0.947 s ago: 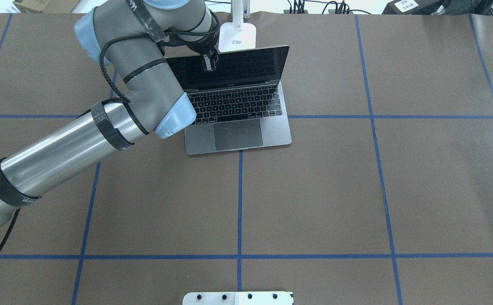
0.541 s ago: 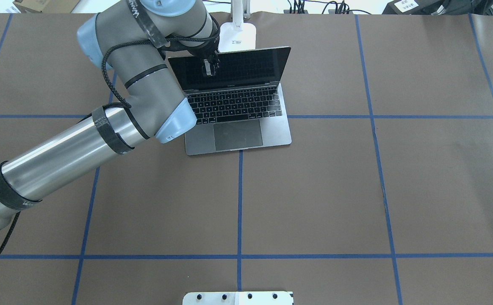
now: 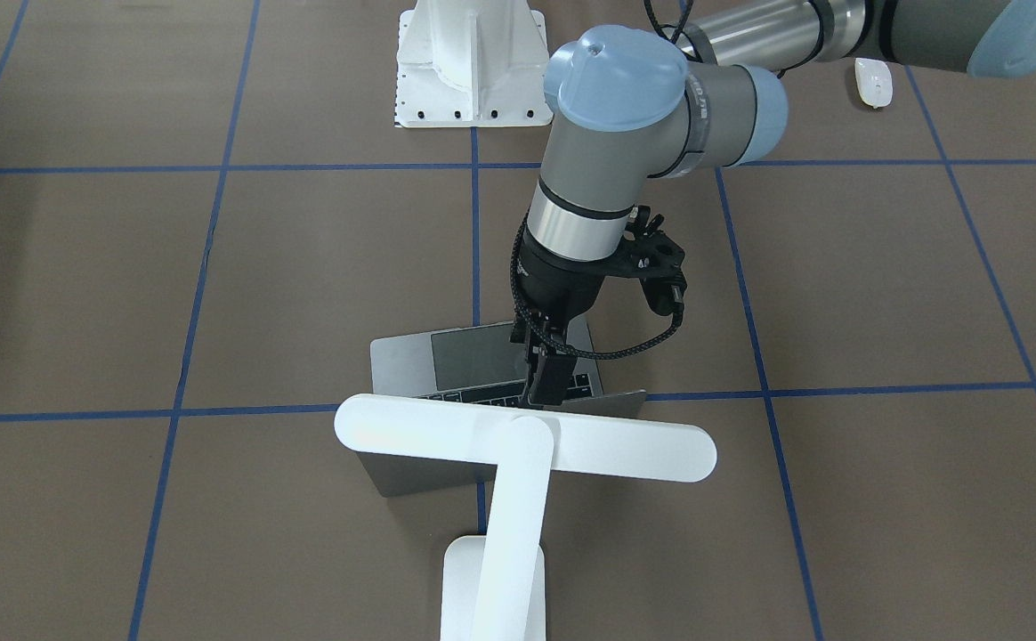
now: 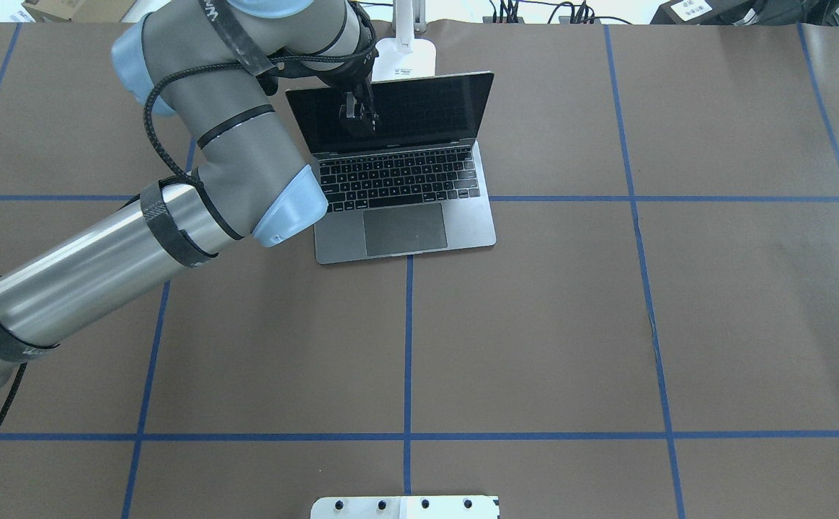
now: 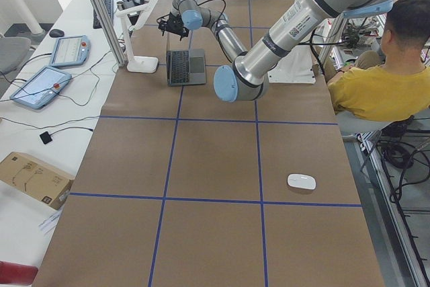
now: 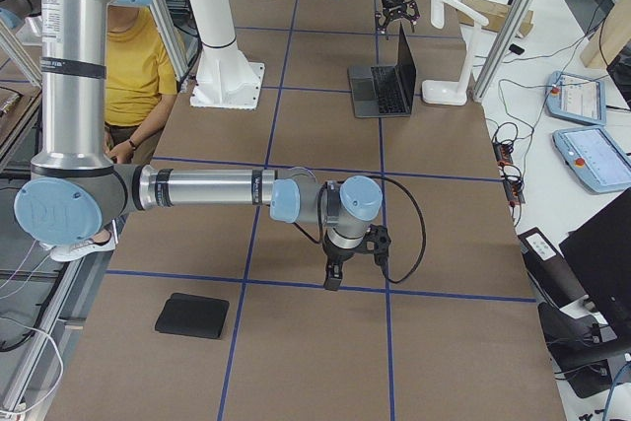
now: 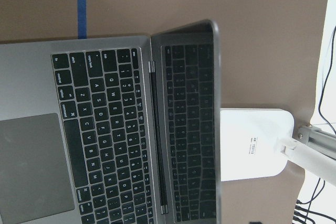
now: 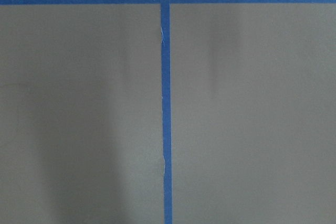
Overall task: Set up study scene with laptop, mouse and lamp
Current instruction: 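Lower the laptop in front of the lamp and open the left gripper, then withdraw the left arm away from the laptop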
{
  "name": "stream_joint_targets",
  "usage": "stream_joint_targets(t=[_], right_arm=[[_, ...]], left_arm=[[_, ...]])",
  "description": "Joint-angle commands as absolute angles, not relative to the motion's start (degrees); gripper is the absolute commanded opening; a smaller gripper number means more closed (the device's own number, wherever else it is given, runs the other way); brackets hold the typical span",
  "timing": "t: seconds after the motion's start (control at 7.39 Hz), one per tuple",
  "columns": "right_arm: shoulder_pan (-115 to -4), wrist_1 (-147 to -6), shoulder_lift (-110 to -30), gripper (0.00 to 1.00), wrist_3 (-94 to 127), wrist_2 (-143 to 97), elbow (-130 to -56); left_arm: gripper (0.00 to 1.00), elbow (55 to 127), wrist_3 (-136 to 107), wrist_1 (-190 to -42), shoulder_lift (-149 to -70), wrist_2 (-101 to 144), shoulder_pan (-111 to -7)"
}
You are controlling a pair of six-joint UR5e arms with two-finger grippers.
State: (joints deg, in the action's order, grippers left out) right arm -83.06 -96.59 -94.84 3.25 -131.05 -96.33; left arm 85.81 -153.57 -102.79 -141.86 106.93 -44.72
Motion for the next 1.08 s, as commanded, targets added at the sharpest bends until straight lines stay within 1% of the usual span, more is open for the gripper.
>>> stream_joint_targets(t=[0.0, 0.14, 0.41, 0.54, 0.81, 0.95], right_arm=[[-83.1, -96.6, -94.7, 1.00, 3.3, -131.0, -96.3], [-83.0, -96.6, -94.8, 1.00, 3.3, -131.0, -96.3], [-82.9, -96.6, -94.7, 1.00, 3.3, -131.0, -96.3], [-82.5, -96.5, -94.7, 1.00, 3.3, -131.0, -96.3], [-80.9, -96.6, -92.9, 1.00, 3.0, -130.2, -96.5], [-80.1, -96.7, -92.6, 1.00, 3.3, -128.3, -96.7]], left_arm=[[1.00, 100.5, -138.7, -102.3, -131.0, 107.1, -44.8], [1.00, 107.4, -127.4, -101.3, -123.7, 107.1, -44.8], [1.00, 114.4, -105.9, -97.5, -114.3, 107.1, -45.5], [1.00, 117.0, -94.1, -95.5, -110.7, 107.1, -45.7], [1.00, 118.7, -71.8, -95.1, -102.5, 107.1, -47.5], [1.00, 119.1, -62.2, -95.2, -98.7, 107.2, -50.1]])
